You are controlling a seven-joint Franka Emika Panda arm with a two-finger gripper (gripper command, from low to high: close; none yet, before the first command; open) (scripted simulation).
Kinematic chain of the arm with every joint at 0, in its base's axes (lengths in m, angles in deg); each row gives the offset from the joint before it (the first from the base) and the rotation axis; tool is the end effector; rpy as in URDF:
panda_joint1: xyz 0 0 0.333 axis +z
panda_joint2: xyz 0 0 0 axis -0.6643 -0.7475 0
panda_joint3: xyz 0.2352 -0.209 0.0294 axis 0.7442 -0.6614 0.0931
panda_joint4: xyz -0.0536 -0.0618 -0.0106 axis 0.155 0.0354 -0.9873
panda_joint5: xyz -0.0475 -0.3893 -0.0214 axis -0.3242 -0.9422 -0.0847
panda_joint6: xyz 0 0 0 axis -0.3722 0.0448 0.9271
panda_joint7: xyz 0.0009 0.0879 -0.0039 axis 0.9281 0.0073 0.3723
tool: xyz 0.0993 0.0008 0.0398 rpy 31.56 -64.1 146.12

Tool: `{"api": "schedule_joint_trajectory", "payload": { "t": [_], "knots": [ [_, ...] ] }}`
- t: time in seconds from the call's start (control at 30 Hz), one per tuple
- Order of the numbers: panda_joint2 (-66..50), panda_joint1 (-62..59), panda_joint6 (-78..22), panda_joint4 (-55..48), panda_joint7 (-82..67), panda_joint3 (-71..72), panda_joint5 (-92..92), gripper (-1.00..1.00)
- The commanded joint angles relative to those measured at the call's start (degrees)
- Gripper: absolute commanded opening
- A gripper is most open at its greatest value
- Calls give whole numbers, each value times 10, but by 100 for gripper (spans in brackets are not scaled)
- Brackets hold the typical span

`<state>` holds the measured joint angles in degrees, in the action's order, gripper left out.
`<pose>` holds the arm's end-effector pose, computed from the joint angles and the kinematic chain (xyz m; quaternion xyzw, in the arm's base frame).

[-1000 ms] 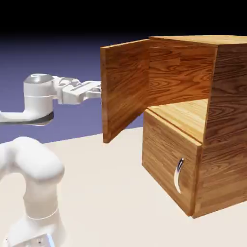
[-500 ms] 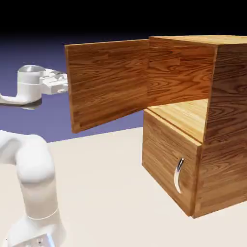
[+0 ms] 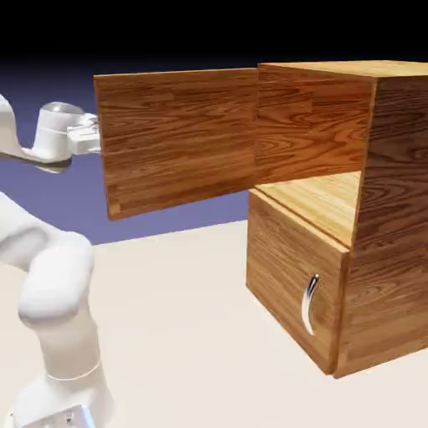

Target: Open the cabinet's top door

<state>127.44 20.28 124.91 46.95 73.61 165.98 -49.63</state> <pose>0.1620 0.3825 0.5112 0.3277 -0.6269 0.6745 0.2113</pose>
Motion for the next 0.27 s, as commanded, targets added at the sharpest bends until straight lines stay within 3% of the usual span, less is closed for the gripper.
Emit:
{"api": "schedule_joint_trajectory", "payload": {
  "t": [0.0, 0.23],
  "knots": [
    [5, -21, -9, -16, -4, 14, 5, -100],
    [57, -163, -74, -142, -44, 95, 39, -100]
  ]
}}
